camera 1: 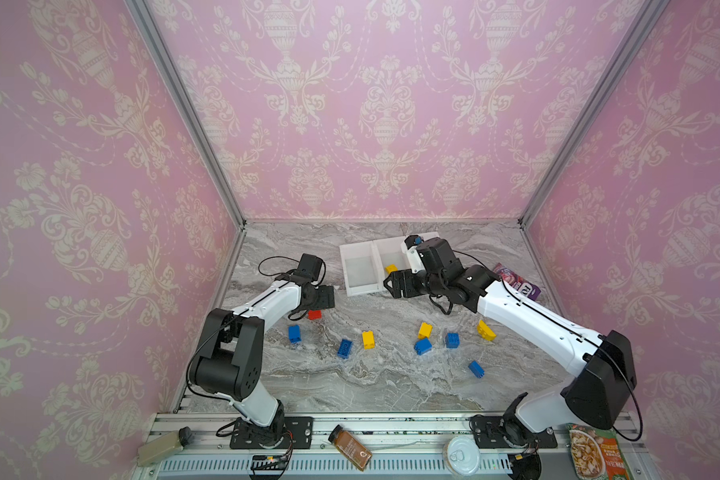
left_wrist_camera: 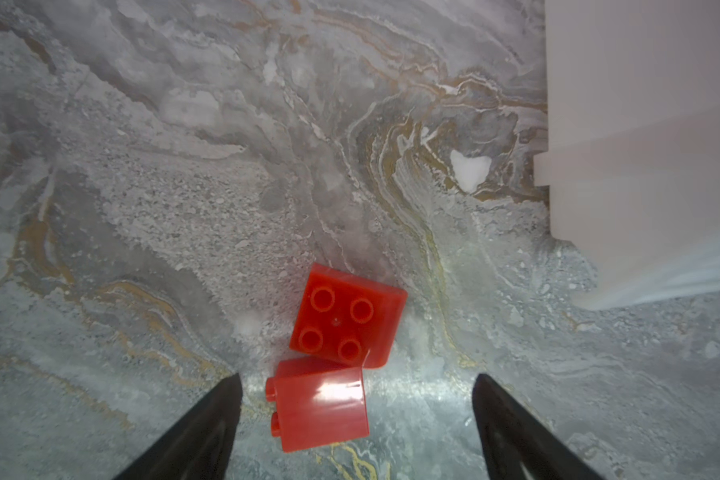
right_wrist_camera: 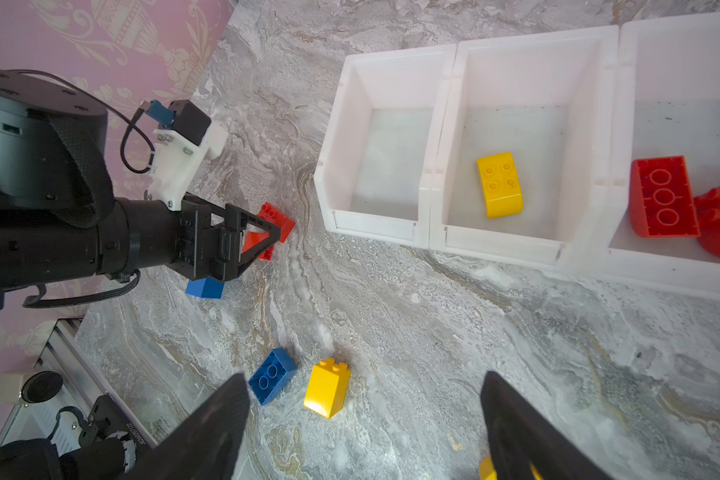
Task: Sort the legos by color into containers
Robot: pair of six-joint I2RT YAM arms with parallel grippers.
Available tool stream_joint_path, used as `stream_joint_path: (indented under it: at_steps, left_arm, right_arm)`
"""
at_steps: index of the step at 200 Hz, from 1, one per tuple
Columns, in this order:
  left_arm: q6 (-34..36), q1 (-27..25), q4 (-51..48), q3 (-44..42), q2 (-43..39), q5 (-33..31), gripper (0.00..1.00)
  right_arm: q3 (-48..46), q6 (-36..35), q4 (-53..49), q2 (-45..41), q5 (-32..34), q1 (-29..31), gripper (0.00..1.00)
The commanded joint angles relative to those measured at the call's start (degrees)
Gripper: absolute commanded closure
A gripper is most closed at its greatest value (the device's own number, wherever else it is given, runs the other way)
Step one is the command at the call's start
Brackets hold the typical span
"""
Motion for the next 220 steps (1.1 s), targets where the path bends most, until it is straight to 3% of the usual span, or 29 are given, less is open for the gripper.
stream_joint_path:
  at_steps: [1,56,114,220]
  left_arm:
    - [4.2,0.3,-3.3,3.4,2.1,-1.4,0.11]
    - [10.8,0.2,-7.2,10.2,7.8,-5.3,0.16]
    - [11.9,0.2,-9.8,14.2,12.4,-2.3,0.24]
    - [11.6,-0.1,-11.0,13.1,13.6,1.4,0.34]
  right_arm:
    - [-0.9,-0.1,0.7,-0.8,-0.6,0.4,0.11]
    - [-0.9,0.0,0.8,-0.9,-0.9,0.4,0.11]
    - [-1.1,-0.3,0.1,-1.8,-0.1,0.4,0.11]
    - [-1.6,-0.5,0.1,-2.7,0.4,0.3,0.1]
